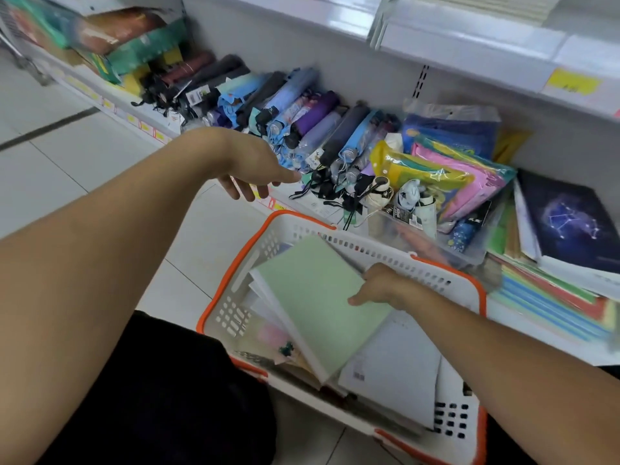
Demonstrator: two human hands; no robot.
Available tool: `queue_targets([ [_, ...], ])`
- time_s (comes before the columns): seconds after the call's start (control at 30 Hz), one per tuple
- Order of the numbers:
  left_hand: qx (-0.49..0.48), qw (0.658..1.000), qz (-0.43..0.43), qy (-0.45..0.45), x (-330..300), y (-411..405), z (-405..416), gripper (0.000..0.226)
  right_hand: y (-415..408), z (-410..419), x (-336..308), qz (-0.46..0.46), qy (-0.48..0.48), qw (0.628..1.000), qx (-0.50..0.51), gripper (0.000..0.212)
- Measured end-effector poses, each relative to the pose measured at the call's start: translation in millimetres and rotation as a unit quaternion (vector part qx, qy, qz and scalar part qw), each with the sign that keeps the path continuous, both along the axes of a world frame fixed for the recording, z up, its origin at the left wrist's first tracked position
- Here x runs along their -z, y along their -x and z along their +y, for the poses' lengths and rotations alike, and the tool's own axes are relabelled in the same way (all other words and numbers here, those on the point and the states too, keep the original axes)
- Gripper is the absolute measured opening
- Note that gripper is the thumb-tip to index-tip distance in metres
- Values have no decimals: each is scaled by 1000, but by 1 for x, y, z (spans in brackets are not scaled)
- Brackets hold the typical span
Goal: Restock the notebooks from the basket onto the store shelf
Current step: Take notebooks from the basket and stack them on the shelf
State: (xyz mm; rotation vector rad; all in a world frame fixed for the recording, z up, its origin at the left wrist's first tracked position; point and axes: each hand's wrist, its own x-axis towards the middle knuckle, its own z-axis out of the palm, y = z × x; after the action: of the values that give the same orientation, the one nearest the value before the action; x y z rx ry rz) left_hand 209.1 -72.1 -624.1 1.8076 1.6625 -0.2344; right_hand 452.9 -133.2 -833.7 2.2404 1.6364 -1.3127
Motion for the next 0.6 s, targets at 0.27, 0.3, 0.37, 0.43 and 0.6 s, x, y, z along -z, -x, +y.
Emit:
queue_targets([
  [0.27, -10, 998, 29, 46, 3, 1, -4, 63, -39, 19, -90, 255, 17, 965, 53, 8],
  [0.3, -11, 998, 32, 48, 2, 1, -5, 64, -41, 17, -91, 248, 8, 967, 51, 9],
  [0.37, -11, 998, 32, 53, 2, -2, -6, 64, -42, 8, -85, 250, 1, 966, 66, 11],
  [0.43, -12, 998, 28, 57, 3, -4, -7, 65, -42, 0, -77, 286, -10, 954, 92, 12],
  [0.6, -63, 993, 34, 97, -1, -10, -10, 94, -49, 3, -110, 450, -82, 867, 200, 16],
])
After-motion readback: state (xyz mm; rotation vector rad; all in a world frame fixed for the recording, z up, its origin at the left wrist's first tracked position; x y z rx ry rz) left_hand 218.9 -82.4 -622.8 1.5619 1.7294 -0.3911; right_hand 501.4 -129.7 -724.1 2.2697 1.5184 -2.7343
